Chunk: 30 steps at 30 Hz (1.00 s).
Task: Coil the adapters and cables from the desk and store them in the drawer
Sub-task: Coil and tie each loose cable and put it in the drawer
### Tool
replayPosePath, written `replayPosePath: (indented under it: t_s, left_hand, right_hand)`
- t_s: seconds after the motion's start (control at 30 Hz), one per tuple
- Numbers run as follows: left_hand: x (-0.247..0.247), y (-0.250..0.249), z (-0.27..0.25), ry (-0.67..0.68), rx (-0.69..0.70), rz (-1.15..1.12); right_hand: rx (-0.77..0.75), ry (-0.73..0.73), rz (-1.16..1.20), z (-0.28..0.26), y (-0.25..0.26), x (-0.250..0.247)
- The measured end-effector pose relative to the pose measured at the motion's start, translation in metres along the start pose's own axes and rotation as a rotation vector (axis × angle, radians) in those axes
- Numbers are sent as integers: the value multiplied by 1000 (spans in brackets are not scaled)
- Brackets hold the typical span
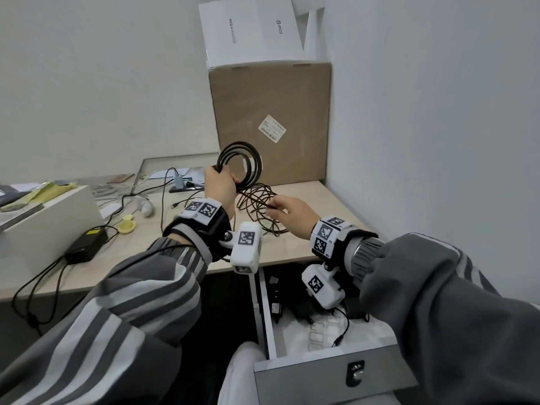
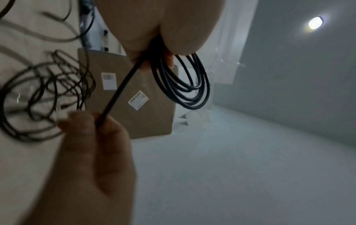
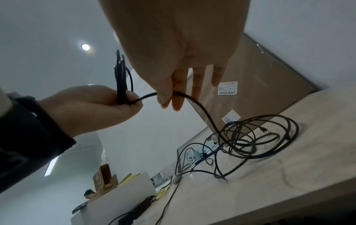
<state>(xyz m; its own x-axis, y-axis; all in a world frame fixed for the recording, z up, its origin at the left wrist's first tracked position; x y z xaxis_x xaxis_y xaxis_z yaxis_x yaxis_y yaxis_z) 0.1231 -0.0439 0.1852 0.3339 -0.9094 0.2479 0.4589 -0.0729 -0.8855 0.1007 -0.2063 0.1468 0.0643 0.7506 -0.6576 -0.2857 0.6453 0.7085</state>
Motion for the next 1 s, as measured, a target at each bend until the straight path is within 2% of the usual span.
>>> replayPosePath:
  t_s: [0.17,0.3,0.4,0.57,0.7,0.77,0.83,0.9,1.0]
  left_hand:
    - [-23,-27,17,-35,256,328]
    - [-23,-37,25,16,333,579]
    - [-8,-35,30,119,385,726]
    - [27,-12,46,392,464,1001]
    - [47,0,54,501,503,1099]
    - [54,10,60,536,516,1067]
    - [51,21,73,513,461,937]
    - [39,32,95,382,331,708]
    - [17,46,118,113,36,217]
  right_hand:
    - [-13,-13,-191,8,0,-13]
    - [-23,-10,-271,28,-2,-24]
    - [-91,-4,-329,41,9,-28]
    - [-241,76,-483,58,28,-28]
    - [-222,130,-406,77,34,-37]
    - [-168,157,-336,86,28,-40]
    - [-118,194,-316,95,19,-38]
    - [-71,226,-375,101,4,-32]
    - [-6,207,-385,112,-22,-30]
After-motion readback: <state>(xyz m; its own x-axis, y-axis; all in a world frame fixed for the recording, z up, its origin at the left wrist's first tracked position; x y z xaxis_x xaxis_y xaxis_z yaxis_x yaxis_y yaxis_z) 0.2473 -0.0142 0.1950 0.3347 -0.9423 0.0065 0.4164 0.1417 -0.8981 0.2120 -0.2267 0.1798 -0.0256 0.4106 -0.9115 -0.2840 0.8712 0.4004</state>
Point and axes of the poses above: each hand's wrist, its own z-axis towards the middle knuckle, its own x-axis out of the palm, y = z × x, the point moved 10 cm from there along z, towards the middle knuckle, and after that the axes turned 12 degrees about x, right-handed, at the moved point
